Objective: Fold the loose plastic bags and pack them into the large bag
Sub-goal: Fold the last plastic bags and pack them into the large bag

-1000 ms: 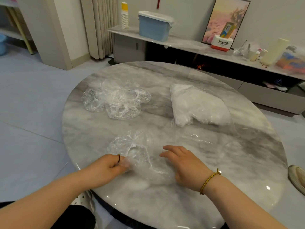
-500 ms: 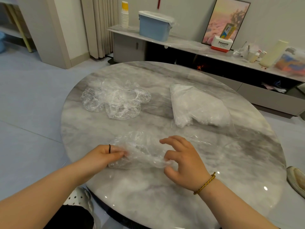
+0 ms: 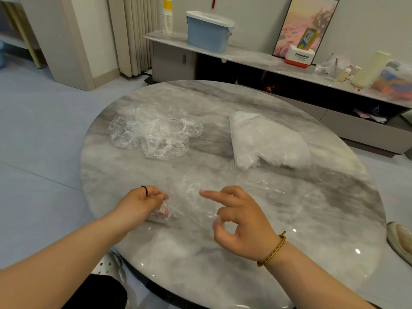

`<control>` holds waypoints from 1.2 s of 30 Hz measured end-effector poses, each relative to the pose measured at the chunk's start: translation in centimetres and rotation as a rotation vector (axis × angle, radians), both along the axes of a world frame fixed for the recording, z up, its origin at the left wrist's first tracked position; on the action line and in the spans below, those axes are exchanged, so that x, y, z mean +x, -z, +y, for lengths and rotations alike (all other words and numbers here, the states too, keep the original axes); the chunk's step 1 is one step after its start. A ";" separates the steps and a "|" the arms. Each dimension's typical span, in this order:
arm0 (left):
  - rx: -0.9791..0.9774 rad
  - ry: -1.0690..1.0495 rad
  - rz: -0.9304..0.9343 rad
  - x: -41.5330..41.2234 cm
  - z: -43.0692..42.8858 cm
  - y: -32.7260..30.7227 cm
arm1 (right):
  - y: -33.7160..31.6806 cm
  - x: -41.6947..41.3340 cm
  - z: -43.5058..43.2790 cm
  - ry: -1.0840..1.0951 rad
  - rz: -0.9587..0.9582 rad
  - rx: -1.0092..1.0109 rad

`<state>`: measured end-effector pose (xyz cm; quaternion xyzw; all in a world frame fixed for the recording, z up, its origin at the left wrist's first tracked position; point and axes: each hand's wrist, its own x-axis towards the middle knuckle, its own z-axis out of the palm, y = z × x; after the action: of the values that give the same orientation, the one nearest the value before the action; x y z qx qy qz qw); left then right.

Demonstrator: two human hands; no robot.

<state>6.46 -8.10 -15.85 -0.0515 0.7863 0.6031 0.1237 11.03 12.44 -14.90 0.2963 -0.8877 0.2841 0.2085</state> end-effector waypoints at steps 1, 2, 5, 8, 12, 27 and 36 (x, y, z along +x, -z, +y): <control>-0.012 -0.006 -0.002 0.0 0.1 -0.1 | 0.1 0.1 -0.1 -0.008 -0.045 0.015; -0.020 -0.010 -0.002 0.1 0.1 -0.2 | 0.2 0.2 -0.2 0.007 -0.129 0.036; -0.053 -0.001 -0.002 0.1 -0.2 0.0 | 0.1 0.2 -0.2 0.158 -0.477 0.107; -0.104 -0.045 0.020 0.0 -0.3 0.1 | 0.1 -0.1 -0.2 0.300 -0.699 0.073; -0.178 -0.072 0.068 0.1 -0.1 -0.1 | 0.6 -0.3 -0.3 0.465 -0.868 -0.046; -1.123 0.551 0.820 1.5 2.3 2.0 | 2.3 -0.2 -1.4 0.561 -0.104 0.301; -1.080 0.604 0.542 0.7 1.8 3.6 | 3.7 -0.4 -2.4 0.333 -0.537 0.579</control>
<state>7.19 -6.34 -19.40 0.2689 0.9606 0.0561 0.0423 10.60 10.09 -18.61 0.1106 -0.9893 0.0525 -0.0789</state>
